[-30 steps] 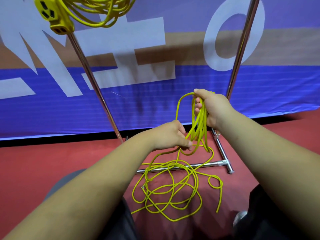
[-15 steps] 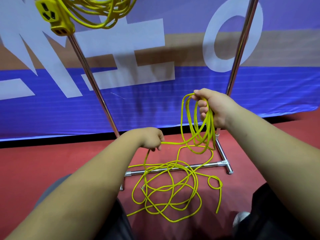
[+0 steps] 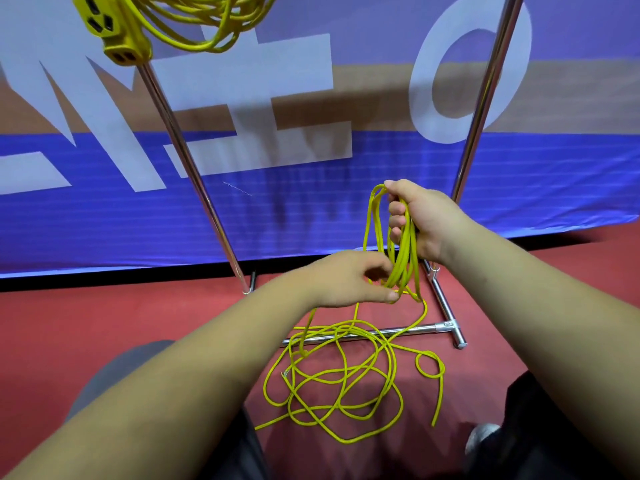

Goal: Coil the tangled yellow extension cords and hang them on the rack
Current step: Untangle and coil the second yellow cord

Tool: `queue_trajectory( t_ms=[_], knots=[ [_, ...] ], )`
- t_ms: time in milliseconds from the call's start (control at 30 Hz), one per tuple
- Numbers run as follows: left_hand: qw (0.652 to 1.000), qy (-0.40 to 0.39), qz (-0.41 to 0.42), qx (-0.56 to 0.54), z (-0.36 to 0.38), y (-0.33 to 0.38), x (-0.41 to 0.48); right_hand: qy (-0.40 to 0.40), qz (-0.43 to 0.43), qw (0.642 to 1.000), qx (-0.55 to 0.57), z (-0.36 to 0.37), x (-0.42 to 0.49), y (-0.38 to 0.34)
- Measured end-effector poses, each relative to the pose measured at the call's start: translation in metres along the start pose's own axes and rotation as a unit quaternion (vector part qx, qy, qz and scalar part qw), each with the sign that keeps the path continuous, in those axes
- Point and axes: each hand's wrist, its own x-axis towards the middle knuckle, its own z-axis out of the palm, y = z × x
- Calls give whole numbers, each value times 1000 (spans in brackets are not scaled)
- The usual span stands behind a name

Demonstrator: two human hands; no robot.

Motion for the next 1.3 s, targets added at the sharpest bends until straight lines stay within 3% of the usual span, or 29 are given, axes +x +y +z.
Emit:
queue_trajectory(
  t_ms=[100,200,500,700,767,1000,1067,1200,1300],
  knots=[
    [994,99,-4,-45,9,11,5,14,-12,1000,25,0,1,-2],
    [991,132,-17,11,6,8,4,18,-16,999,36,0,2,-1],
    [988,69,24,135,-5,5,1,49,-37,998,-16,-7,7,0],
    [977,-86,126,150,5,5,-9,62,-33,998,9,-11,15,2],
    [975,-104,125,150,13,2,-9,60,-31,998,18,-15,20,-1],
    [973,-182,-45,138,14,-42,-5,27,-19,998,60,-22,22,-18],
    [963,-175,-95,184,18,-61,-1,17,-15,998,59,-22,21,-19],
    [898,-197,-221,327,26,-102,-3,1,-9,998,59,-25,16,-22],
    [861,-277,-309,295,20,-119,-13,2,-17,998,57,-30,13,-25]
  ],
)
